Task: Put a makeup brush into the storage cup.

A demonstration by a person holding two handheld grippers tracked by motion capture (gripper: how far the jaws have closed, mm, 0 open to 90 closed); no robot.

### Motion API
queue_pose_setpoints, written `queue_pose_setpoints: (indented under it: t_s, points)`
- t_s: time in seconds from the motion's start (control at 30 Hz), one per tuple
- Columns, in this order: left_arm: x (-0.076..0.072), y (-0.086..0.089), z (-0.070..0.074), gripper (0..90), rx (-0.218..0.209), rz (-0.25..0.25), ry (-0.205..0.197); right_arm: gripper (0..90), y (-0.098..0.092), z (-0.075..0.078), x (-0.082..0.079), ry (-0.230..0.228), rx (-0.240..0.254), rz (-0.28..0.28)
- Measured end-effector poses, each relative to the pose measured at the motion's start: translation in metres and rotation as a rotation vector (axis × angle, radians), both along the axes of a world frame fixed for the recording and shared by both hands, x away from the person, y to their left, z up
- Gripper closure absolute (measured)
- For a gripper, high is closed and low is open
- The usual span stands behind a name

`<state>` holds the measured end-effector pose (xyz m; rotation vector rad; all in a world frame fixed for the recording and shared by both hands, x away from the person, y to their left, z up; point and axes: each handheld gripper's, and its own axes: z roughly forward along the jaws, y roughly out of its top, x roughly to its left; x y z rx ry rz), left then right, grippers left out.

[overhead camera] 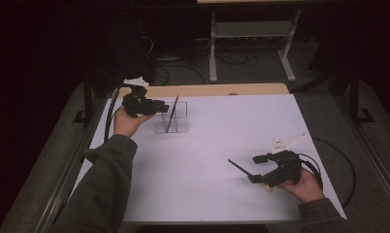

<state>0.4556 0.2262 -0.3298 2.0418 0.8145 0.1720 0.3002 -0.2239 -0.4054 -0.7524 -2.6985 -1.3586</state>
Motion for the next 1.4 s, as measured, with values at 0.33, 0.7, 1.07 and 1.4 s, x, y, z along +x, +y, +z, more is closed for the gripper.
queue_pose_setpoints:
  t_s: [0.33, 0.7, 1.07, 1.4]
  points:
    - [-0.011, -0.004, 0.006, 59.0, 0.007, -0.032, -0.023, 22.2, -0.001, 0.001, -0.001, -0.009, -0.01, -0.011]
    - [-0.033, 0.0, 0.009, 53.5, -0.01, -0.059, -0.031, 22.1, 0.001, 0.003, -0.001, -0.015, -0.017, -0.016]
    - [-0.057, -0.002, 0.016, 47.7, 0.008, -0.101, -0.067, 21.9, -0.001, 0.004, -0.001, -0.022, -0.022, -0.023]
    - [-0.078, 0.005, 0.004, 46.5, 0.008, -0.107, -0.071, 21.8, 0.003, 0.0, -0.001, -0.021, -0.058, -0.031]
